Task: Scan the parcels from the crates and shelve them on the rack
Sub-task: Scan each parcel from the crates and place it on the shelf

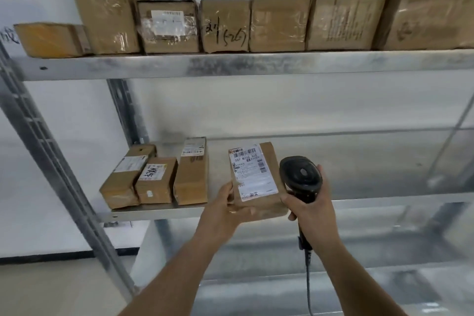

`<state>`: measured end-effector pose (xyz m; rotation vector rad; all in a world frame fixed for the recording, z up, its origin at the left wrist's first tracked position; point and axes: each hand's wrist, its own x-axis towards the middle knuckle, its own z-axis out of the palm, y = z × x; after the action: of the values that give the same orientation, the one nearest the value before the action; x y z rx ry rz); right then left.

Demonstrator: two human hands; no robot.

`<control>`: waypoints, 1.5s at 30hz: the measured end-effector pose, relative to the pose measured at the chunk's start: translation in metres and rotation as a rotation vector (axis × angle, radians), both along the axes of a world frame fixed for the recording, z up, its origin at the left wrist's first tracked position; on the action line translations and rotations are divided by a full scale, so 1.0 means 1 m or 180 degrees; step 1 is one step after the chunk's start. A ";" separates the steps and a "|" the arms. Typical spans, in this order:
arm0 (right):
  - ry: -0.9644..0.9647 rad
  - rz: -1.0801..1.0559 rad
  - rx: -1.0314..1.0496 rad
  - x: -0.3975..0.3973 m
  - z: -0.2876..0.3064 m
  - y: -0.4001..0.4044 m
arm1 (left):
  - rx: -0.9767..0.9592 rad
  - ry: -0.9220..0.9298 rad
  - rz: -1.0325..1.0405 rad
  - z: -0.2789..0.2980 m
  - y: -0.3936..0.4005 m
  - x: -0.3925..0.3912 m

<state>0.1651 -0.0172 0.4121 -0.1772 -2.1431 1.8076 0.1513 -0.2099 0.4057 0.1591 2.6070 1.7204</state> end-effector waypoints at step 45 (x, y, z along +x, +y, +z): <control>-0.0613 0.0814 0.0839 -0.148 -0.058 -0.048 | -0.0988 -0.0209 0.1949 -0.080 -0.011 -0.083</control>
<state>0.0175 -0.0649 0.3536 -0.0138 -2.6193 1.6704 0.0678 -0.2206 0.3260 -0.7553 3.0176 1.3480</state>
